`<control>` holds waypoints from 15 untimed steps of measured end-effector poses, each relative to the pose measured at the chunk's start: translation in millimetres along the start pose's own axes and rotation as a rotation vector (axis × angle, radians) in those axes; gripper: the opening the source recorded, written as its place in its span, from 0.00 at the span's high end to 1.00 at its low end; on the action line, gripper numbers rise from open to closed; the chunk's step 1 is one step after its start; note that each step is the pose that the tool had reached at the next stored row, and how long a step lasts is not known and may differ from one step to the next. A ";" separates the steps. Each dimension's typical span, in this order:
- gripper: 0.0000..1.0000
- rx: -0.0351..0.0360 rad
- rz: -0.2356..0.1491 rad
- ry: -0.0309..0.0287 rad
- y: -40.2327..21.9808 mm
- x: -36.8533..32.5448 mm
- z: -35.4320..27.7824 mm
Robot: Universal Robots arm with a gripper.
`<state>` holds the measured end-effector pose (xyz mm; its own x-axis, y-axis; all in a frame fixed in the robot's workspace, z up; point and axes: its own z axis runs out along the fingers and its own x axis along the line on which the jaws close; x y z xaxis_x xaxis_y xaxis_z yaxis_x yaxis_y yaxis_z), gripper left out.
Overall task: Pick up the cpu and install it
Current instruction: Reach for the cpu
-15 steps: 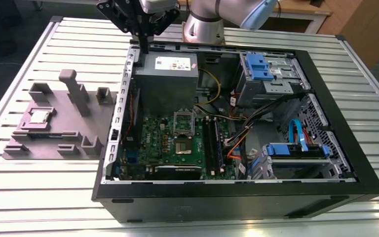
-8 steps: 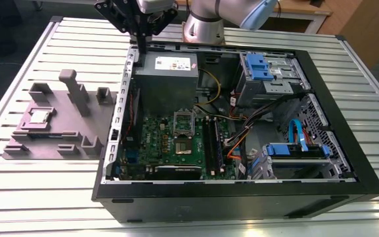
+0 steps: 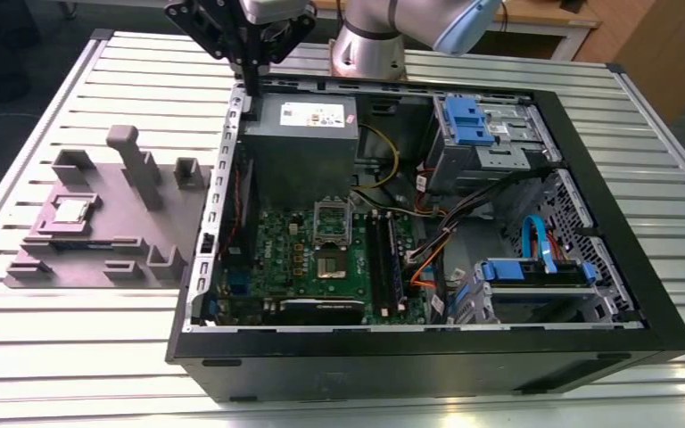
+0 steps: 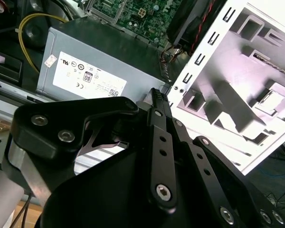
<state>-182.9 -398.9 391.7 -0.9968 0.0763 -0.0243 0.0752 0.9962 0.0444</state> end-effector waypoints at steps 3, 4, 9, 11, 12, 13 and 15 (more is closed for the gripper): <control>0.90 0.0000 0.000 0.0000 -0.1 1.7 0.0; 0.90 0.0000 0.000 0.0000 -0.2 2.3 0.0; 0.90 0.0000 0.000 0.0000 -0.4 5.0 0.0; 0.90 0.0001 0.000 0.0000 -0.5 6.3 -0.1; 0.90 0.0000 0.000 0.0000 -0.5 6.9 0.0; 0.90 0.0000 0.000 0.0000 -0.6 7.4 0.0; 0.90 0.0000 0.000 0.0000 -0.6 8.5 -0.1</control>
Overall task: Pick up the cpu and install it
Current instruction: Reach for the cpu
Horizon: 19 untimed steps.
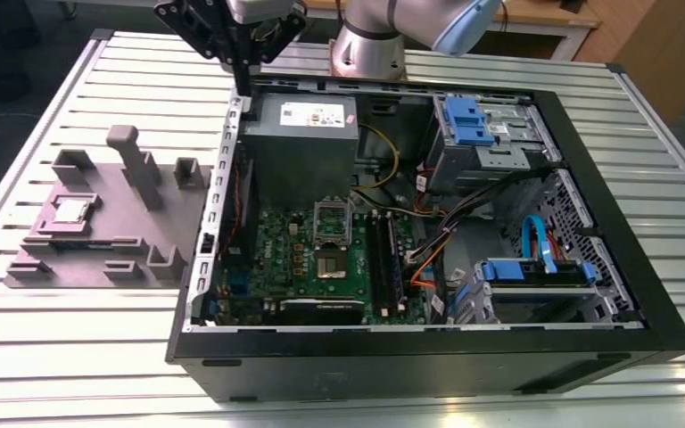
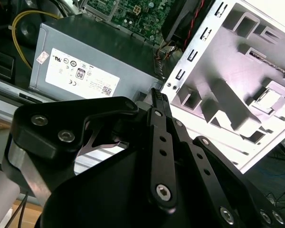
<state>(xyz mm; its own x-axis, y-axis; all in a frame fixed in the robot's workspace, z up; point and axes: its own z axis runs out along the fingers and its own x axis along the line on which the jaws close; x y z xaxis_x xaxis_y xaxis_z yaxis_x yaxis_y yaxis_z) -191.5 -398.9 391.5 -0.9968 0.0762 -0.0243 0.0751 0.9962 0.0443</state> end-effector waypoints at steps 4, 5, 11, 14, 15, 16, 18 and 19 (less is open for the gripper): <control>0.90 0.0000 0.000 0.0000 -0.2 2.2 0.0; 0.90 0.0000 0.000 0.0000 -0.2 2.8 0.0; 0.90 0.0000 0.000 0.0000 -0.4 5.2 -0.1; 0.90 0.0000 0.000 0.0000 -0.5 6.2 0.0; 0.90 0.0000 0.000 0.0000 -0.5 6.6 -0.1; 0.90 0.0000 0.000 0.0000 -0.5 7.0 -0.1; 0.90 0.0000 0.000 0.0000 -0.6 7.6 -0.1; 0.90 0.0000 0.000 0.0000 -0.6 7.9 -0.1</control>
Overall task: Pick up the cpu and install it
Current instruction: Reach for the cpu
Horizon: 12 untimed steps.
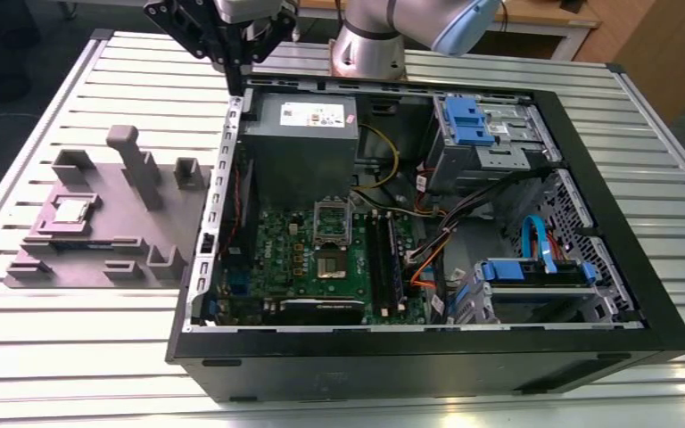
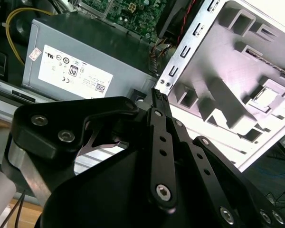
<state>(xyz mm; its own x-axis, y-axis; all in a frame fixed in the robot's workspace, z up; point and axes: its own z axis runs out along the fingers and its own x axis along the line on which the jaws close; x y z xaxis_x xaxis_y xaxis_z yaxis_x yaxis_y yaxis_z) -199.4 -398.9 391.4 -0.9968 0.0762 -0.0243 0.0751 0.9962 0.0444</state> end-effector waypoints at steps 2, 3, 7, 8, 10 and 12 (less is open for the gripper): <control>0.90 0.0000 0.000 0.0001 0.0 0.6 0.0; 0.90 0.0001 0.000 0.0001 -0.1 0.9 0.0; 0.90 0.0000 0.000 0.0001 -0.2 2.0 0.0; 0.90 0.0000 0.000 0.0001 -0.2 2.3 0.0; 0.90 0.0001 0.000 0.0001 -0.2 2.9 0.0; 0.90 0.0000 0.000 0.0001 -0.3 3.6 0.0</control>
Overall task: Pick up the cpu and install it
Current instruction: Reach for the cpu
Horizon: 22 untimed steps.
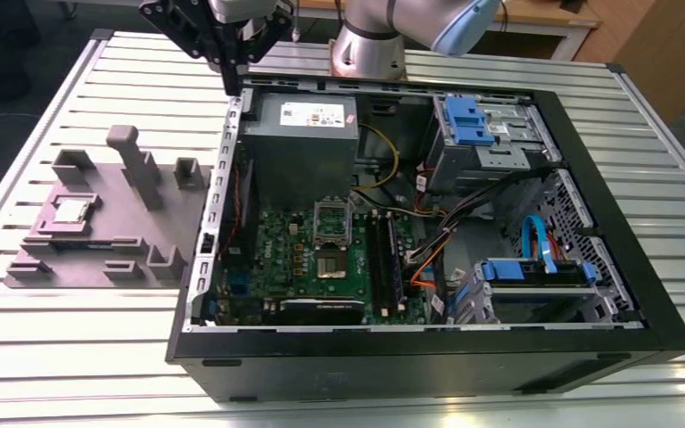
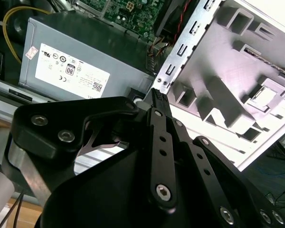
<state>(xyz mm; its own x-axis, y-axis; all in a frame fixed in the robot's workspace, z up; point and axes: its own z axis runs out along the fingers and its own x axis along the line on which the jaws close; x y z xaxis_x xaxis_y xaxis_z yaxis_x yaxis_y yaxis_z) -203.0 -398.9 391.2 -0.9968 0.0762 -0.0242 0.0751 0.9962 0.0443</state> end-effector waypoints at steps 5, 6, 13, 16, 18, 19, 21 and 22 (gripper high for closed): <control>0.90 0.0000 0.000 0.0000 -0.1 1.6 0.0; 0.90 0.0000 0.000 0.0000 -0.2 2.0 0.0; 0.90 0.0000 0.000 0.0001 -0.3 3.9 0.0; 0.90 0.0000 0.000 0.0000 -0.3 4.6 0.0; 0.90 0.0000 0.000 0.0000 -0.4 5.1 0.0; 0.90 0.0000 0.000 0.0000 -0.4 5.3 0.0; 0.90 0.0000 0.000 0.0000 -0.4 5.7 0.0; 0.90 0.0000 0.000 0.0001 -0.5 5.9 0.0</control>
<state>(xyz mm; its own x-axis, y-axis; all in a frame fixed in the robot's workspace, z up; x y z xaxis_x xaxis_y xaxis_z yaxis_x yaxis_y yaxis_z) -208.9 -398.9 391.1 -0.9968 0.0762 -0.0241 0.0750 0.9962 0.0444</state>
